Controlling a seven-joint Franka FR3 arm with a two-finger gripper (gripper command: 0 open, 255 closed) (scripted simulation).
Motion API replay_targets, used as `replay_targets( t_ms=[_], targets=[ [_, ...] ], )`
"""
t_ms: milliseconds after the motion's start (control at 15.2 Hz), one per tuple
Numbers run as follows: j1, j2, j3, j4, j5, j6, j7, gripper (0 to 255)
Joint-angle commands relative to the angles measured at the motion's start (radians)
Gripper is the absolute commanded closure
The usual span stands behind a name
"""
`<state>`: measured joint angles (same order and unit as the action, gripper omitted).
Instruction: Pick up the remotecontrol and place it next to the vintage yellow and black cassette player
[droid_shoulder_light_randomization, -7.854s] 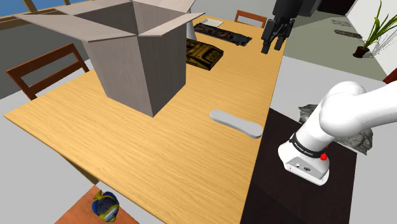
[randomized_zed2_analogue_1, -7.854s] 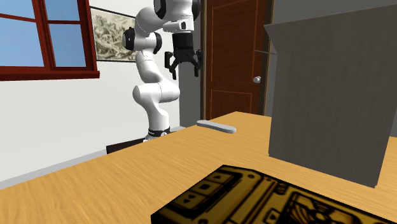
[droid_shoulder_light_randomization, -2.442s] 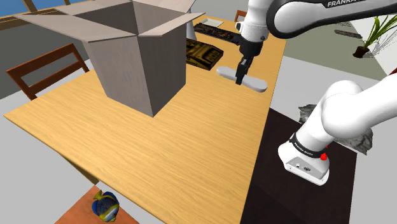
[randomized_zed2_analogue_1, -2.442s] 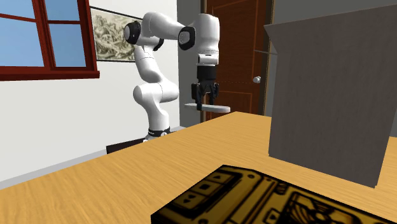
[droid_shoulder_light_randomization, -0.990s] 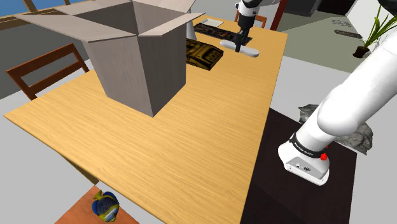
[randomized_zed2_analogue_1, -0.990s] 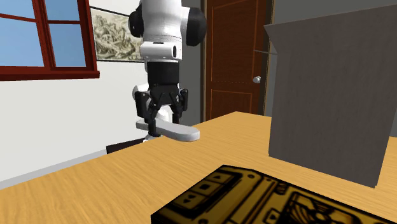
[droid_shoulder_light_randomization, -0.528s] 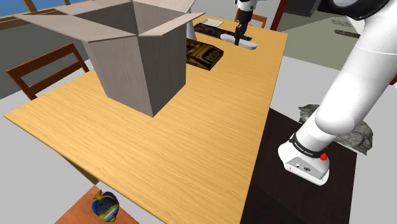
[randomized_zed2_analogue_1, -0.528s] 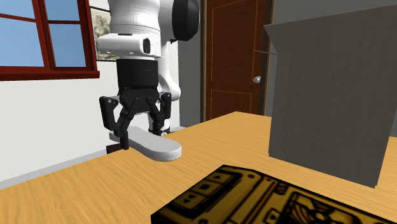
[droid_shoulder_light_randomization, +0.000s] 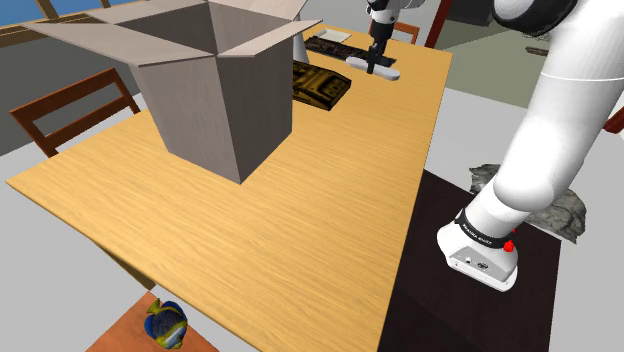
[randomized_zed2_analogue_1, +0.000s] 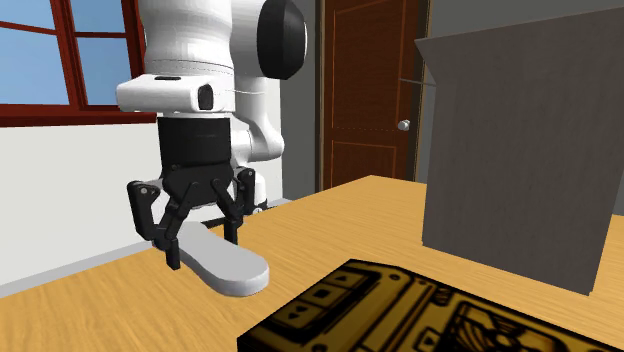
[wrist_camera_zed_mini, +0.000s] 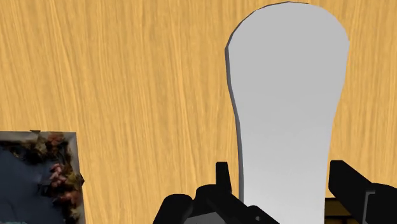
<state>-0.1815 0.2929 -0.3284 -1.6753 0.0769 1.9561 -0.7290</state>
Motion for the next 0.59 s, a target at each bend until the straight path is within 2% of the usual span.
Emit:
replay_targets(
  t_ms=[0,528],
  targets=[
    [0.0,0.005,0.001,-0.019,0.002,0.025,-0.001,255],
    [-0.002,0.039,0.006,-0.082,0.016,0.12,-0.009,255]
  ],
)
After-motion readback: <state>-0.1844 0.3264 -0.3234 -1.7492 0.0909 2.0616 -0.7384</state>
